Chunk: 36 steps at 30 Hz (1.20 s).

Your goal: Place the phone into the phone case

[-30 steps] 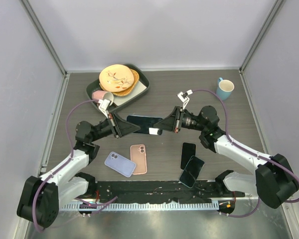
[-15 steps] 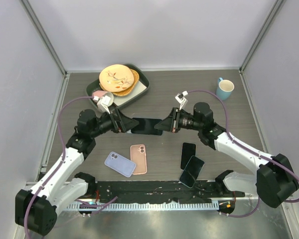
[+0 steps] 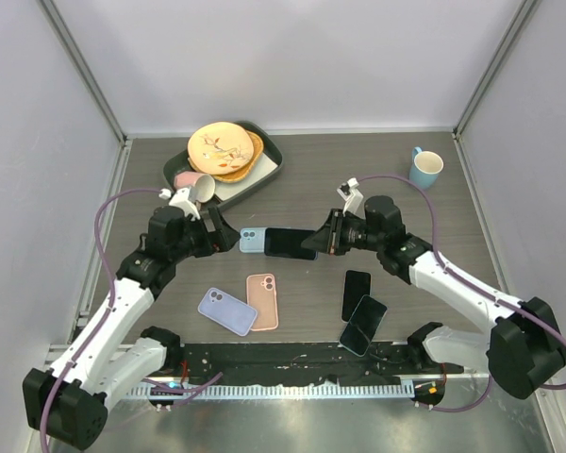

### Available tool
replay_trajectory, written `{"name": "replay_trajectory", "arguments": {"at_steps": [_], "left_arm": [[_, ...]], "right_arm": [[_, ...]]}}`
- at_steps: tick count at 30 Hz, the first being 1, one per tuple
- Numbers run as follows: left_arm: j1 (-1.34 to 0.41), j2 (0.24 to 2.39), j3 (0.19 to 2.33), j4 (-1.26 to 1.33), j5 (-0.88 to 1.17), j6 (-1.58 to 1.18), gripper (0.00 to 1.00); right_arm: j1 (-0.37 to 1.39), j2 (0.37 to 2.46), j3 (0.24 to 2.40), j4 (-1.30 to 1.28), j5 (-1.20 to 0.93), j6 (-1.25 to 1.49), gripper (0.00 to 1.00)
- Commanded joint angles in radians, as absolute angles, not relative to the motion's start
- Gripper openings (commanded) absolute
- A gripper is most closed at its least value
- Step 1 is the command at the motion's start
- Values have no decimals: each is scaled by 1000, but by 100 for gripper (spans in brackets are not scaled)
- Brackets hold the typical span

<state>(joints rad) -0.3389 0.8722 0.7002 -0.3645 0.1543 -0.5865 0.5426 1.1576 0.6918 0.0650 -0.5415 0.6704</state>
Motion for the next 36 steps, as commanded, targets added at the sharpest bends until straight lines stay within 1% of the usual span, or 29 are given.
{"name": "replay_trajectory", "arguments": {"at_steps": [1,6,10,13,15,19,21,22,23,24,27,29,30,31,35,36], "left_arm": [[-342,903,753,-428,75,-560,89],[-367,1017,788,-460,-21,-552,89],[-408,1193,862,-500,-75,-537,89],[-436,1274,899,-499,-124,-531,89],[-443,1344,911,-476,-130,-528,88],[-451,1445,928,-393,-127,-519,82],[-451,1518,946,-376,-130,-506,78],[-451,1543,954,-361,-129,-497,73],[-453,1567,965,-357,-114,-491,70],[-453,1615,974,-351,-109,-485,67],[-453,1678,983,-299,-83,-482,62],[-453,1704,982,-259,-77,-483,56],[-453,1715,988,-252,-75,-482,52],[-453,1744,992,-244,-74,-476,45],[-454,1792,1008,-242,-58,-459,35],[-454,1798,1005,-241,-52,-457,27]], "right_arm": [[514,1112,712,81,-517,635,1],[454,1101,693,43,-517,618,1],[408,1094,681,20,-528,611,1],[382,1088,664,9,-532,598,1],[370,1086,650,6,-534,597,1],[348,1091,626,6,-542,592,1],[336,1094,618,6,-545,581,1],[333,1097,617,8,-546,580,1],[322,1097,614,6,-549,580,1],[321,1098,612,6,-551,575,1],[307,1098,611,6,-554,568,1],[301,1097,608,8,-554,565,1],[298,1097,606,8,-554,565,1],[295,1100,606,8,-558,563,1],[287,1088,609,-21,-561,560,1],[287,1086,612,-25,-560,560,1]]}}
